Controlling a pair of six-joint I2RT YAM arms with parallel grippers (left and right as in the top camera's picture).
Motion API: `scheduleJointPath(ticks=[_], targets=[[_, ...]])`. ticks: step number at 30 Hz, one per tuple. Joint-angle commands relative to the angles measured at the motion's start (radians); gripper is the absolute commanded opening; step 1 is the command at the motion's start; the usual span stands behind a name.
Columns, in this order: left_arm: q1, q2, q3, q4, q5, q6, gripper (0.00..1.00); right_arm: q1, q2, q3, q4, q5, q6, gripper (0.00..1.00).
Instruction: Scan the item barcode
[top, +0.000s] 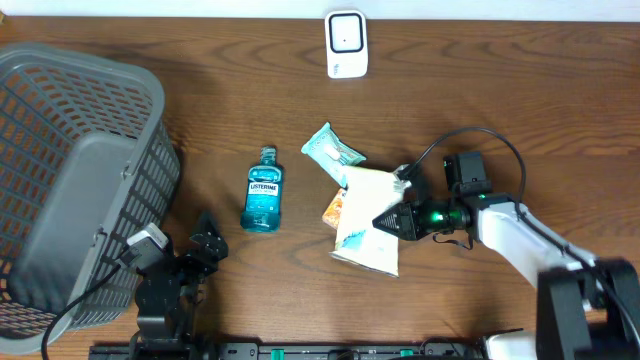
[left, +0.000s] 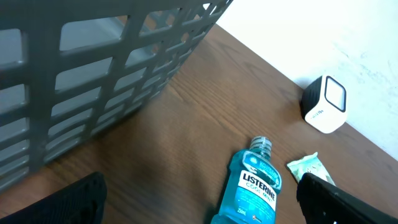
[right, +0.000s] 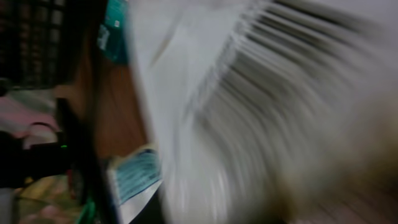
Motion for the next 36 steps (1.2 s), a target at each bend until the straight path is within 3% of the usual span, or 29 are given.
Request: scheduleJointPath(ticks=[1,8,13,16,18,22,28,31,36], targets=[[0.003,-0.007,-0.008,-0.023,-0.013,-0.002,0.98,0.043,-0.061,0.033,-0.033,0.156,-0.035,0.17],[0.003,-0.007,-0.008,-0.023,-0.013,-0.002,0.98,0.177,-0.063,0.164,-0.157,0.098,-0.275,0.1],[0.003,-0.007,-0.008,-0.023,-0.013,-0.002,0.98,0.252,-0.06,0.23,-0.197,0.226,-0.285,0.09],[0.003,-0.007,-0.008,-0.023,-0.013,-0.002,0.98,0.264,-0.053,0.247,-0.196,0.231,-0.287,0.21],[0.003,-0.007,-0.008,-0.023,-0.013,-0.002,0.98,0.264,-0.048,0.247,-0.197,0.231,-0.278,0.47],[0.003,-0.007,-0.008,-0.023,-0.013,-0.002,0.98,0.264,-0.022,0.246,-0.22,0.236,-0.275,0.73],[0.003,-0.007,-0.008,-0.023,-0.013,-0.002,0.98,0.262,0.034,0.244,-0.223,0.264,-0.166,0.9],[0.003,-0.007,-0.008,-0.023,-0.013,-0.002,0.98,0.248,0.029,0.245,-0.232,0.348,-0.071,0.93],[0.003,-0.007,-0.008,-0.023,-0.013,-0.002,0.98,0.212,-0.035,0.246,-0.264,0.362,-0.058,0.98]])
